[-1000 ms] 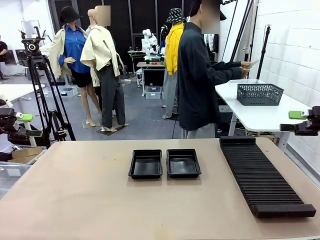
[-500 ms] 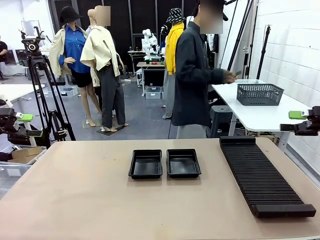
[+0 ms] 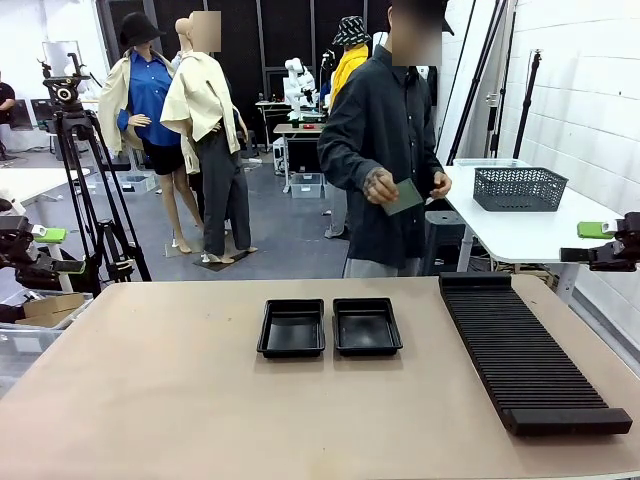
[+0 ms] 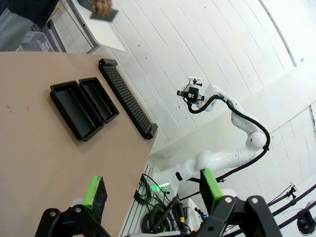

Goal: Inspect and transfer BCBs to ESD trays.
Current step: Pick up the Blank PCB from the PCB Rack and place it in the left ESD tray.

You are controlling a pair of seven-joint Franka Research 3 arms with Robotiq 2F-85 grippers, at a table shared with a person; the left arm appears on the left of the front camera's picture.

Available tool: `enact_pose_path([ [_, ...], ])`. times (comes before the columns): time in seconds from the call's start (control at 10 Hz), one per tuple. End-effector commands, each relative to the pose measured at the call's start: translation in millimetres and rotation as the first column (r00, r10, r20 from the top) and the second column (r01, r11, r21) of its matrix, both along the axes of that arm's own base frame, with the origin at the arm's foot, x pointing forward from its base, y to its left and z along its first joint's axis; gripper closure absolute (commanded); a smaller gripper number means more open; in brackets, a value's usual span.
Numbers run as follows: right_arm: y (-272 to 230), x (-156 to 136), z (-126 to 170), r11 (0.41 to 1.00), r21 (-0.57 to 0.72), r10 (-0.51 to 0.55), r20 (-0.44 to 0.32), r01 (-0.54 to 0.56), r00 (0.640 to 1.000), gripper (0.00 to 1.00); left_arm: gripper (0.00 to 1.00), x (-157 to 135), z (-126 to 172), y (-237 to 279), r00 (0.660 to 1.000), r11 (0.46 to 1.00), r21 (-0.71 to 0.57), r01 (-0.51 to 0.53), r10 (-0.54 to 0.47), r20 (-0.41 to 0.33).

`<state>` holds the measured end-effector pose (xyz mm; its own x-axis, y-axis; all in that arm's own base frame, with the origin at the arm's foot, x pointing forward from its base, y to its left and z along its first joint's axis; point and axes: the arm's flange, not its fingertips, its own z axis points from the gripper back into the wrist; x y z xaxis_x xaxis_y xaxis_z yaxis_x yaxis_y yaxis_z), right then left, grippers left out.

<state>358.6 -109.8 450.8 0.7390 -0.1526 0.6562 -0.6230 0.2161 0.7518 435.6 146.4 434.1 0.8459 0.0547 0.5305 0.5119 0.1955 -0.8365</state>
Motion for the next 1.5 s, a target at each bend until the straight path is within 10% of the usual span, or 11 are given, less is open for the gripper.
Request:
enact_pose_path([
  [0.0, -0.6, -0.9, -0.8, 1.0, 0.007, 0.007, 0.002, -0.007, 1.0, 0.0, 0.0, -0.9, 0.5, 0.9, 1.0, 1.0, -0.004, -0.003, 0.003, -0.006],
  [1.4, -0.6, -0.9, -0.8, 1.0, 0.007, 0.007, 0.002, -0.007, 1.0, 0.0, 0.0, -0.9, 0.5, 0.9, 1.0, 1.0, -0.004, -0.003, 0.003, -0.006],
])
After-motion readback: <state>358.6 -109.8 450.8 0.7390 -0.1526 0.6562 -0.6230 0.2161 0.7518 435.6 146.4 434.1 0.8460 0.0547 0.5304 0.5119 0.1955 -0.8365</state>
